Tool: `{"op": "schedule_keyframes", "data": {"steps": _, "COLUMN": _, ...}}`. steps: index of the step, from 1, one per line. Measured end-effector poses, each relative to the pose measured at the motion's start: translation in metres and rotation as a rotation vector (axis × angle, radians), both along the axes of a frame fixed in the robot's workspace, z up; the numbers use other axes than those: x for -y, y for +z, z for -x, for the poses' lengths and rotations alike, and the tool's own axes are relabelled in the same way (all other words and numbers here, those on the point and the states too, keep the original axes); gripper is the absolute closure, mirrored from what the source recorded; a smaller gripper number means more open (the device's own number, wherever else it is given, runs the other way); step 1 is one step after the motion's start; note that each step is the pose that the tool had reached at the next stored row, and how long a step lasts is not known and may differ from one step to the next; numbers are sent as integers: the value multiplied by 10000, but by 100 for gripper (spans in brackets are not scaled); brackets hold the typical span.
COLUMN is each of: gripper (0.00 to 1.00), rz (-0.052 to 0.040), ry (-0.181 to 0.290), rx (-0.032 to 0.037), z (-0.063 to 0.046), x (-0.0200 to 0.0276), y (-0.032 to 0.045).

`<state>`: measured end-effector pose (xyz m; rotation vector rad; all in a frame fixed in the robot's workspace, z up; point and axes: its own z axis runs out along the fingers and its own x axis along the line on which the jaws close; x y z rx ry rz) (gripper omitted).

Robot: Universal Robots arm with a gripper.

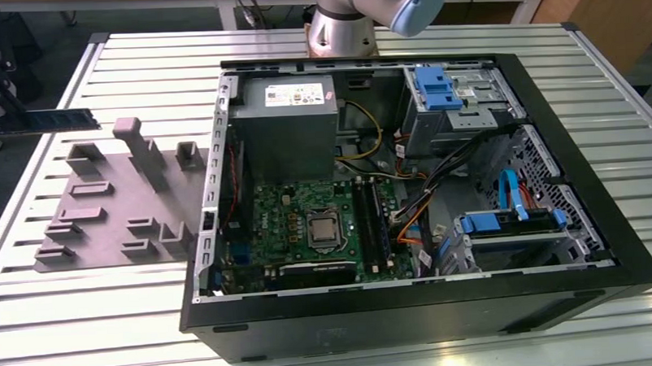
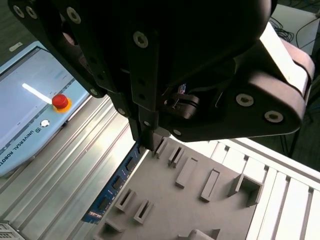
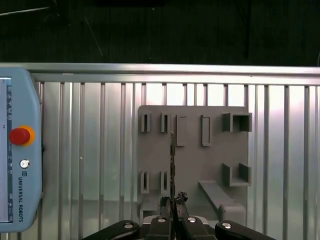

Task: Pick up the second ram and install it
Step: 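Pick up the second ram and move it above second insertion slot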

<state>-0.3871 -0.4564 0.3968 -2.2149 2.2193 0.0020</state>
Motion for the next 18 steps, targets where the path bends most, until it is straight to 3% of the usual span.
{"op": "schedule_keyframes", "data": {"steps": 18, "gripper": 86, "rz": -1, "ry": 0, "rx": 2, "z": -184, "x": 0, "y": -1}}
